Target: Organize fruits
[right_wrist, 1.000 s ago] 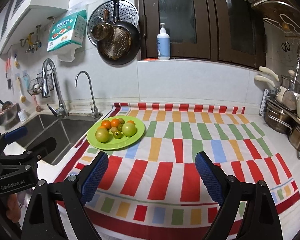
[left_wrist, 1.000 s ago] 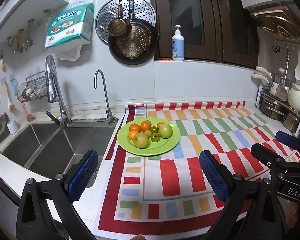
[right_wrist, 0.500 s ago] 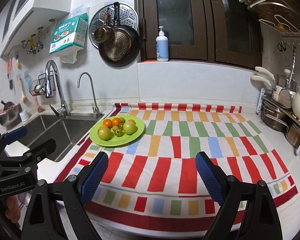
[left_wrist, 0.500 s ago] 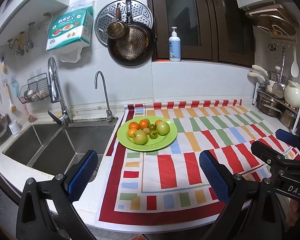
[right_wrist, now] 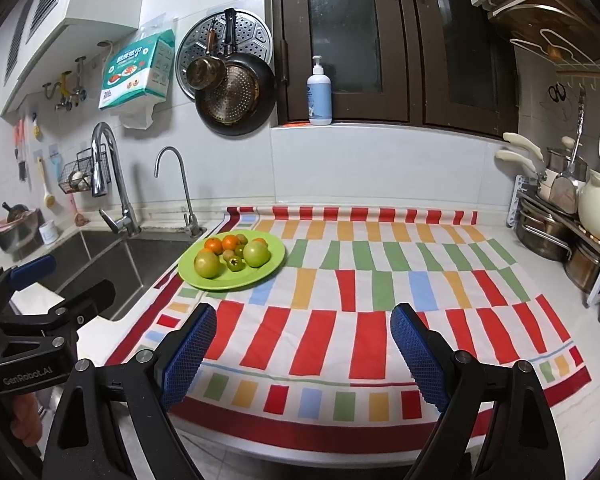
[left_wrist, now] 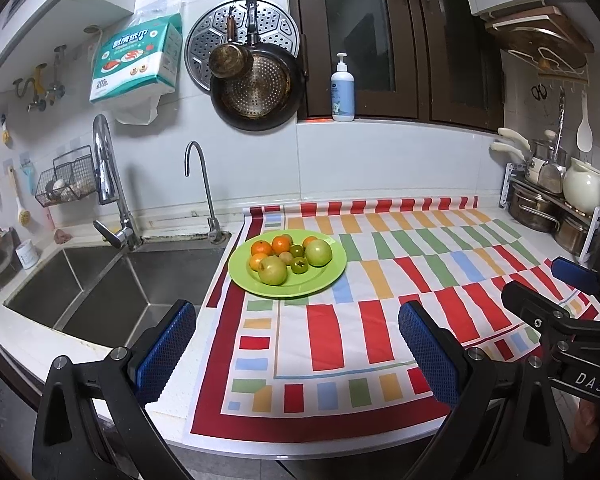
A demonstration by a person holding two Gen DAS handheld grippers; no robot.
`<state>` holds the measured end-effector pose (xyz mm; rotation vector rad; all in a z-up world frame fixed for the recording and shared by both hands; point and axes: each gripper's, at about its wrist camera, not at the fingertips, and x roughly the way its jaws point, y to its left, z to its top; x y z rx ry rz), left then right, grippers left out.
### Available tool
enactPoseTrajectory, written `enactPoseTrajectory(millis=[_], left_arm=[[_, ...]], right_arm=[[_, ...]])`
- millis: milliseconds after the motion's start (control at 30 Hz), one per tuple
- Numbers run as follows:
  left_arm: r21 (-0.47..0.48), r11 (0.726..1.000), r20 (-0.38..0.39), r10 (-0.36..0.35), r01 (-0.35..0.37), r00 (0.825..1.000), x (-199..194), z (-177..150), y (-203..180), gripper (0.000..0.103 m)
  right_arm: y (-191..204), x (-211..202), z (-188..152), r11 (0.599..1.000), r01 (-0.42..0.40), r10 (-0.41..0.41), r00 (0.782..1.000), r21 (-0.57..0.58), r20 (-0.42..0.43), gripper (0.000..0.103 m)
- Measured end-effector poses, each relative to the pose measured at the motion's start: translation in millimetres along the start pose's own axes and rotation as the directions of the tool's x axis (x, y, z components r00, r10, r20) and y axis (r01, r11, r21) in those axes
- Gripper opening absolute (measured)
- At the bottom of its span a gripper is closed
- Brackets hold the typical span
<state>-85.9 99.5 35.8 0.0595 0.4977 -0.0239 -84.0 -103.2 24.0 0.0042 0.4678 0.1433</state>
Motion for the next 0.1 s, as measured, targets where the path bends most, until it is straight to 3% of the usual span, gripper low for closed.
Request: enactPoseTrajectory(millis=[100], left_arm=[[-0.002, 1.0, -0.003, 0.002, -0.002, 1.0, 1.2, -0.8, -0.6, 0.103]], right_arm=[[-2.5, -0.7, -1.3, 1.0, 0.001, -0.001, 1.0, 0.002, -0.003, 0.089]])
